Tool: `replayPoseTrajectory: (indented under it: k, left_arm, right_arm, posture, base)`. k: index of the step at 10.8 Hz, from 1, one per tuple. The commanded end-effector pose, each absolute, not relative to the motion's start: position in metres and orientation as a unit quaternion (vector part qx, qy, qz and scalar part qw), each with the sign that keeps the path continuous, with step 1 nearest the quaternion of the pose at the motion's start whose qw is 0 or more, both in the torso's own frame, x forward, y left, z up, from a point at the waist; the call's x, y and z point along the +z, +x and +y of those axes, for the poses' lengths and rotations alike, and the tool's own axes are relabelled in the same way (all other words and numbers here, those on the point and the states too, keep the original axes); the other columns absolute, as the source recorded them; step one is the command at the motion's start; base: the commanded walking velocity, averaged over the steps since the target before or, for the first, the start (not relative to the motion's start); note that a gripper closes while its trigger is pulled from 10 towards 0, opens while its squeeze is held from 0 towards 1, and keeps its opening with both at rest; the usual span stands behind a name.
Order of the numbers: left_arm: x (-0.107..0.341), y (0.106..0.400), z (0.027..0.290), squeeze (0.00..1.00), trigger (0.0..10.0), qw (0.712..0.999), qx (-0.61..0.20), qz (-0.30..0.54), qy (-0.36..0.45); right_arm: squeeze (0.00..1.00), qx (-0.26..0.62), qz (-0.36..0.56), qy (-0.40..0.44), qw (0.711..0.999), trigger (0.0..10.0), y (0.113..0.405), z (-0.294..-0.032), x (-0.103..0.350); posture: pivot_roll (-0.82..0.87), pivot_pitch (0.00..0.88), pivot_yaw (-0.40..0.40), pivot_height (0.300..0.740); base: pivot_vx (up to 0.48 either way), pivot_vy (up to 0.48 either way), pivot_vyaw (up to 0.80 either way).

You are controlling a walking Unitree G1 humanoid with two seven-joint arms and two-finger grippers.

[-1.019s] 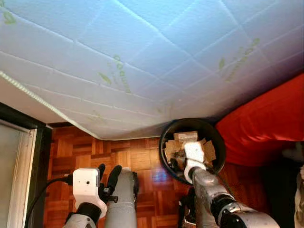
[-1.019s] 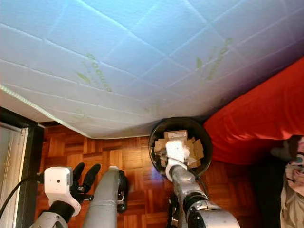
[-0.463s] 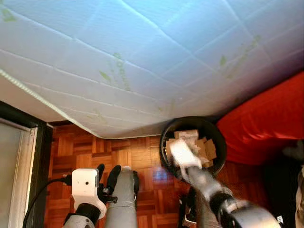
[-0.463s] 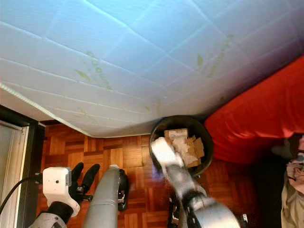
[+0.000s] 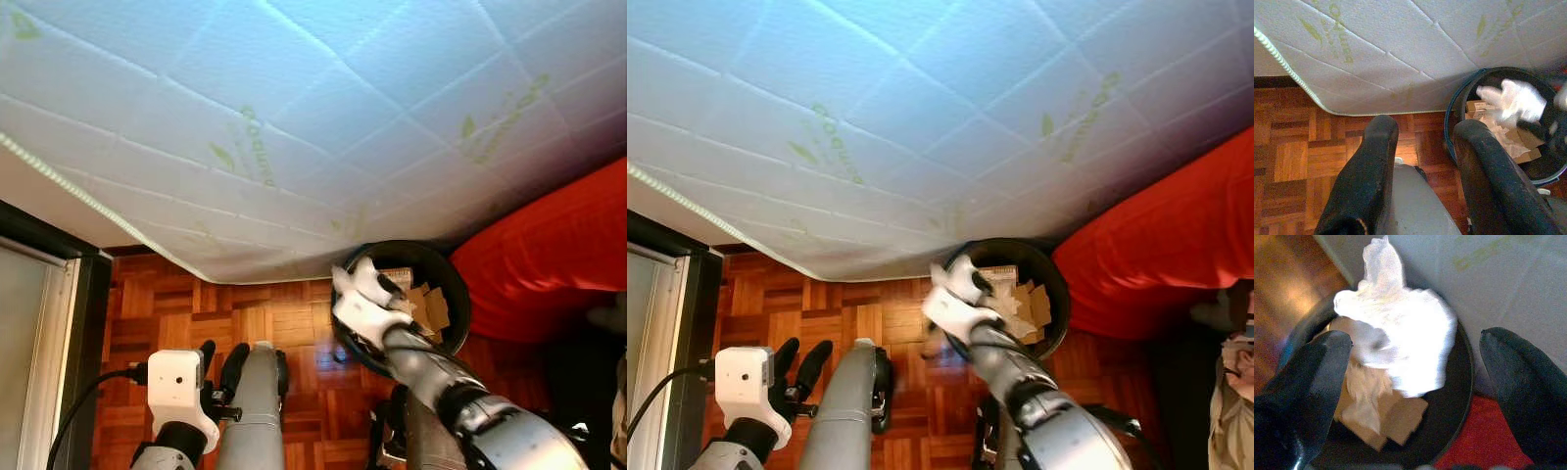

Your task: Clean up the room

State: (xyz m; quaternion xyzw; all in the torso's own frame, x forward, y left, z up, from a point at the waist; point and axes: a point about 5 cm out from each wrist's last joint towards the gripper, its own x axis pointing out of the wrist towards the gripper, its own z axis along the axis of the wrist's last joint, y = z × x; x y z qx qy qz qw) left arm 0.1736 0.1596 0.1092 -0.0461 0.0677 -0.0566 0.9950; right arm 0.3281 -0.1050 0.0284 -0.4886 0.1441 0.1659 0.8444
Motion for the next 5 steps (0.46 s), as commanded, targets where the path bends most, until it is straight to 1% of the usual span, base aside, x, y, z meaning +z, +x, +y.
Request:
replayPoseTrajectory:
  k: [1, 2, 4, 5]
  left_arm:
    - [0.106, 0.167, 0.16, 0.0, 10.0, 0.994, -0.053, 0.084, -0.049]
    - [0.105, 0.166, 0.16, 0.0, 10.0, 0.994, -0.053, 0.086, -0.049]
    - [0.105, 0.166, 0.161, 0.0, 10.0, 0.994, -0.053, 0.087, -0.048]
    - [0.105, 0.166, 0.16, 0.0, 10.0, 0.994, -0.053, 0.087, -0.048]
  right_arm:
    - [0.0, 0.193, 0.177, -0.501, 0.825, 10.0, 0.311, -0.105, 0.009]
    - [0.0, 0.2, 0.155, -0.557, 0.791, 10.0, 0.312, -0.105, 0.009]
    - [0.0, 0.171, 0.14, -0.555, 0.802, 10.0, 0.321, -0.106, 0.019]
    - [0.0, 0.166, 0.14, -0.536, 0.816, 10.0, 0.322, -0.105, 0.022]
  posture:
    - [0.38, 0.498, 0.029, 0.656]
    - [0.38, 0.502, 0.032, 0.656]
    - [0.39, 0.503, 0.033, 0.656]
    - [0.39, 0.503, 0.033, 0.656]
  base:
    - [0.0, 0.0, 0.0]
    - [0.0, 0.0, 0.0]
    - [0.0, 0.0, 0.0]
    - [0.0, 0.0, 0.0]
